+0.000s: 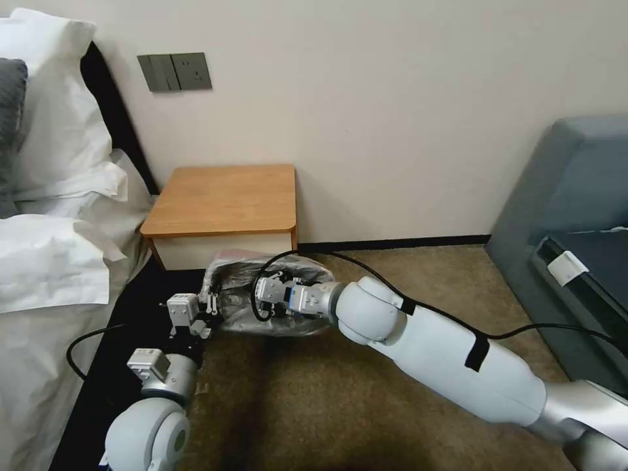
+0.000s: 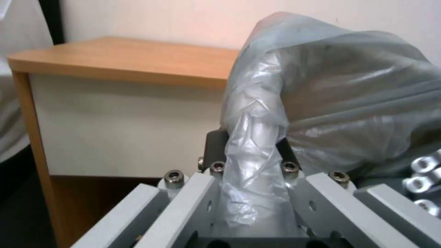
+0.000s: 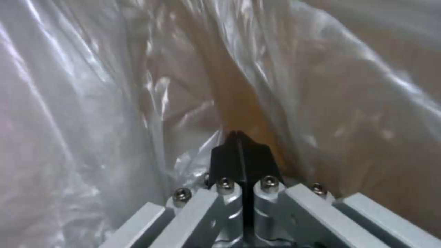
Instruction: Pick up the garbage bag from the table and place it over the trash can.
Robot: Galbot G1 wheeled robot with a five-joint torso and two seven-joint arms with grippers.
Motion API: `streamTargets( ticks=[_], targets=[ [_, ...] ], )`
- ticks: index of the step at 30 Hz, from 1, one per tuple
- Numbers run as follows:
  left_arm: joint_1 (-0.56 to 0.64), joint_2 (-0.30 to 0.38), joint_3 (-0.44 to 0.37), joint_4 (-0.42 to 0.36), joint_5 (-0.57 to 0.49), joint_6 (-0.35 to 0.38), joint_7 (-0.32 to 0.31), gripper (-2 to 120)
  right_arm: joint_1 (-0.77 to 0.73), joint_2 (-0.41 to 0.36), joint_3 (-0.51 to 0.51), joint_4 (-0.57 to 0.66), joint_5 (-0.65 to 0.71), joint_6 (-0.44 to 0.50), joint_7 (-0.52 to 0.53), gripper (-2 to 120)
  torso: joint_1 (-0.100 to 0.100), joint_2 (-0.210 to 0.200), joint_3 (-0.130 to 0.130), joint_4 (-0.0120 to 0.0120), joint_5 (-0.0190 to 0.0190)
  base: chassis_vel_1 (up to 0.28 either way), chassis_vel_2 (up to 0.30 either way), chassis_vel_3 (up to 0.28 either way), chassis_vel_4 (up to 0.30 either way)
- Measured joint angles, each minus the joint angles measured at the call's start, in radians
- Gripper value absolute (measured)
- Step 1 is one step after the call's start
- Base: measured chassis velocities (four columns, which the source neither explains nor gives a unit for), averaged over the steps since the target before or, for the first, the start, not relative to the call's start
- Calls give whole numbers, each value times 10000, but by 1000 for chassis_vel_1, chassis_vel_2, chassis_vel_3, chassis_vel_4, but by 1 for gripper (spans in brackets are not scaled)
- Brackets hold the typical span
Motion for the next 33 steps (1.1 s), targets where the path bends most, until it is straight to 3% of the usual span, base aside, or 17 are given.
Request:
streamTargets(
  ticks=[10,33],
  targets=[
    [113,-7,23,-248,-30,-10,12,5,-50,153,-111,-261,-27,-287,324,0,0,0,0,-2,0,0,0,0,0],
    [799,-8,102,-1237,-18,1030,-117,5,-46,-6,-431,-224,228,-1022,245,0,0,0,-1,-2,0,0,0,0,0]
  ],
)
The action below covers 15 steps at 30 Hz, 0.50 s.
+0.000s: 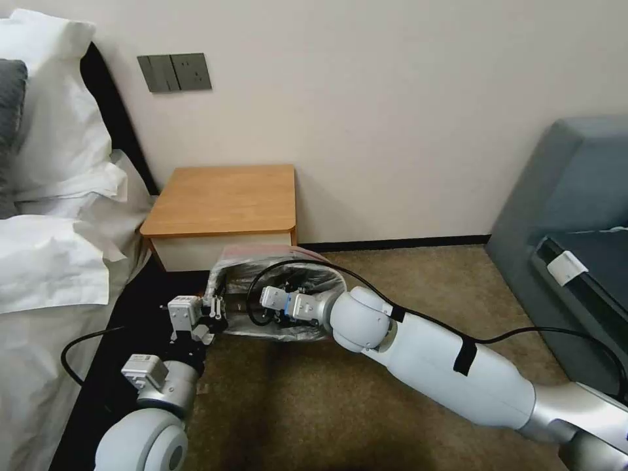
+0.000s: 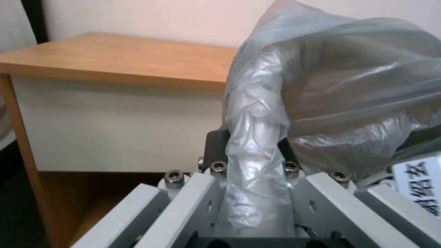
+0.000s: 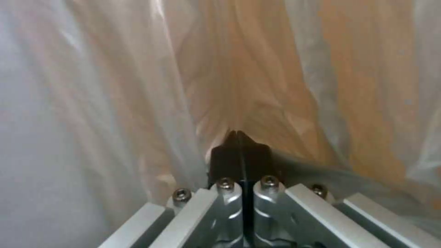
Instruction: Pick up the garbage bag from the table and place it over the trash can.
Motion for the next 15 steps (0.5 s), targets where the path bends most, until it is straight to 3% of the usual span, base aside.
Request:
streamTargets(
  ticks=[15],
  targets=[
    [156,-23,10,-295,69,339,-6,5,-16,99,-37,-345,-256,-113,-145,0,0,2,0,0,0,0,0,0,0]
  ],
)
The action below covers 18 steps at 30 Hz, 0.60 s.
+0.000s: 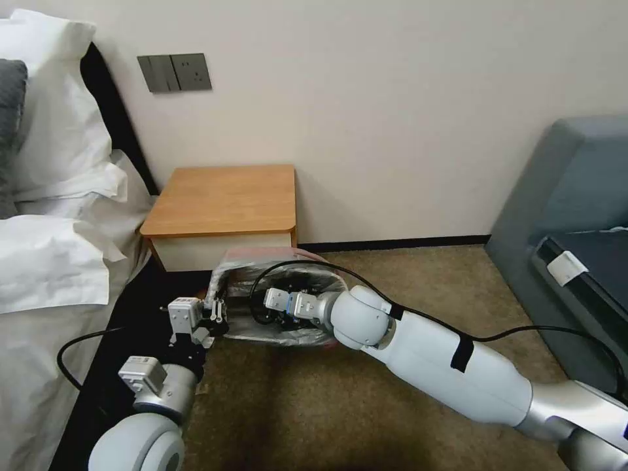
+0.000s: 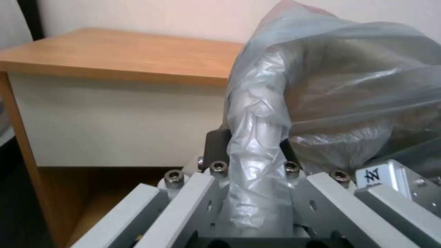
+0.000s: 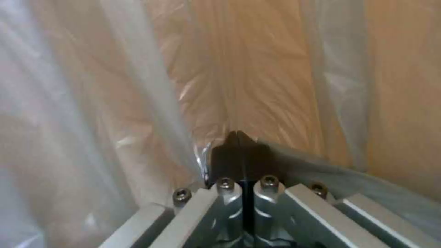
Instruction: Pick up the garbage bag from the table and place it over the trash can.
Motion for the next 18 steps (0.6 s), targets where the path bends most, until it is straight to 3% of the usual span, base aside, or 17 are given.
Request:
streamTargets(
  ticks=[18],
  targets=[
    [75,-53,92,-191,-117,698,-58,5,-117,63,-14,-87,-491,-184,-23,0,0,0,0,1,-1,0,0,0,0]
  ],
)
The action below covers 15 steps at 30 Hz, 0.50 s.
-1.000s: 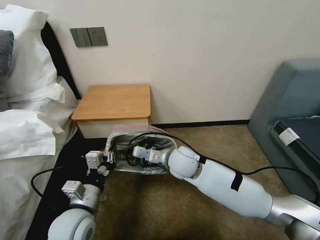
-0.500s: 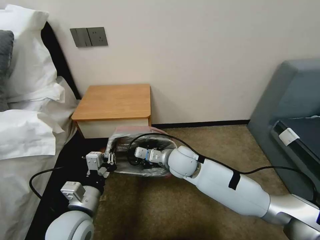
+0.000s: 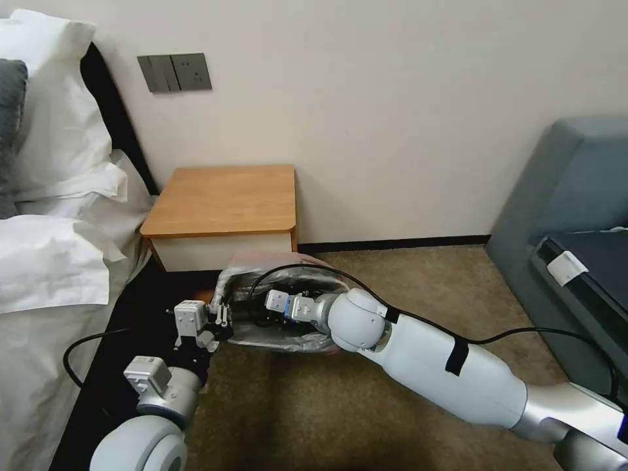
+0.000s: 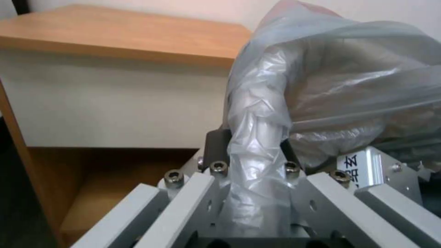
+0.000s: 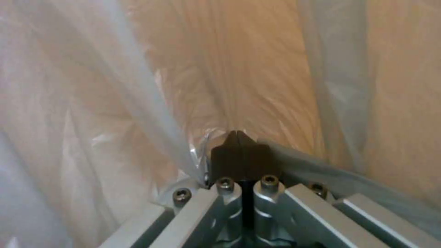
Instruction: Pick up the garbage bag from the table and place it over the trash can.
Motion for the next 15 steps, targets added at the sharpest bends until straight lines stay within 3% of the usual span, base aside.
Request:
streamTargets(
  ticks=[7,15],
  targets=[
    [-122,-25,-69,196,-215,108,-259,5,-109,-172,51,433,251,-13,27,0,0,0,0,0,0,0,0,0,0],
    [-297,-64,-328,821,-603,100,-420,5,-239,-462,453,1640,1777,-390,337,0,0,0,0,0,-1,0,0,0,0]
  ],
)
